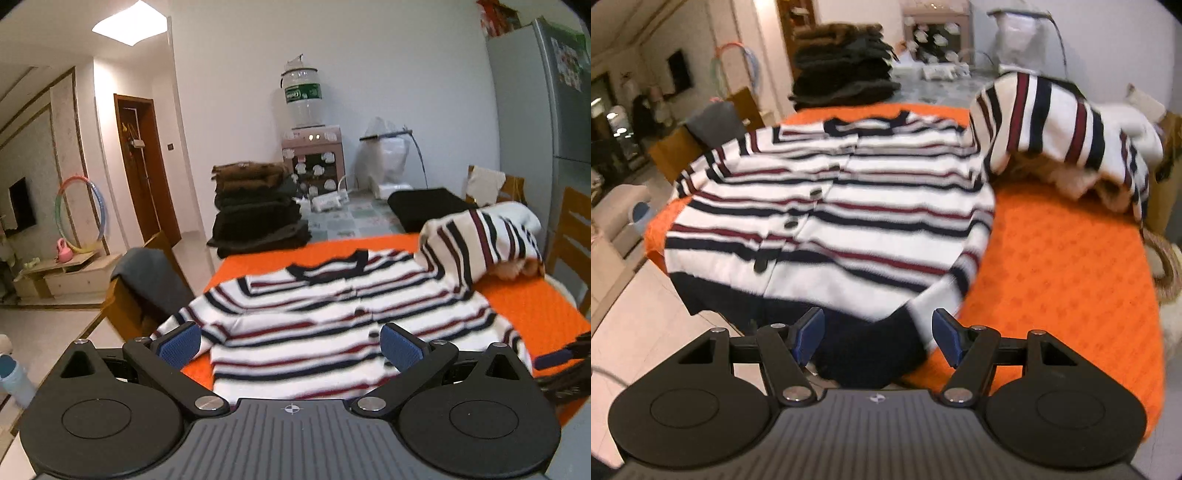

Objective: Fold clothes

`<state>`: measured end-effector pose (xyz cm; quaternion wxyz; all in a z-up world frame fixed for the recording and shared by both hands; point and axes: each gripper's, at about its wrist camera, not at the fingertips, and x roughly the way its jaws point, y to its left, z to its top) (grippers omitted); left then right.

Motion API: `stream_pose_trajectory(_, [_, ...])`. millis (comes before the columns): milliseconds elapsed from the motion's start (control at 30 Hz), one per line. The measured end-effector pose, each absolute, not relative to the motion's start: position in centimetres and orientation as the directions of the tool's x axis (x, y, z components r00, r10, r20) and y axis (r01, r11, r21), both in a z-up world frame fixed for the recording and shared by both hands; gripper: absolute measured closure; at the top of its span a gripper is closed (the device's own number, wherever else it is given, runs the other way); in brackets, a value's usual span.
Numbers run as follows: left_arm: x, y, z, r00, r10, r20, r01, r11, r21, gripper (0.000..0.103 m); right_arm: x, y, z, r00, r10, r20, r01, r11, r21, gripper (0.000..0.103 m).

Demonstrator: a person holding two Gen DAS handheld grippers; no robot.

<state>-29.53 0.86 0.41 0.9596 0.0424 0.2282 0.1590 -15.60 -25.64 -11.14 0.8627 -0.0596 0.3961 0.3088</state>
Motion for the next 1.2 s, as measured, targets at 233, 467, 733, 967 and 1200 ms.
stream_pose_trajectory(233, [-33.4,0.6,-0.3,0.830,0.348,-0.436,-0.314,0.937,0.152,0.000,-17.6,-22.2,-14.8,0.620,0.342,-0.706,-0.523,0.851,-0.047,0.032])
stream_pose_trajectory(467, [-34.8,-0.7,-1.7,0.835,0.356,-0.418,-0.290,0.933,0.214,0.000,-18.0,-22.9,-14.1,0.666,0.289,-0.688,-0.495,0.861,-0.118,0.085])
stream_pose_trajectory(733, [-34.0,-3.7,-6.2,0.857,0.285,-0.429,-0.198,0.952,0.235,0.000,-17.0,-27.5,-7.3,0.594,0.421,-0.686,-0.495,0.863,0.101,0.089])
stream_pose_trajectory(967, [-31.7,-8.3,-10.8,0.858,0.266,-0.439,-0.155,0.950,0.271,0.000,-13.8,-27.7,-1.7,0.517,0.524,-0.677,-0.477,0.833,0.280,0.089])
stream_pose_trajectory(1200, [-28.3,-11.1,-15.4,0.805,0.428,-0.411,-0.279,0.885,0.374,0.002,-12.4,-26.1,1.4,0.467,0.576,-0.671,-0.530,0.789,0.309,0.089])
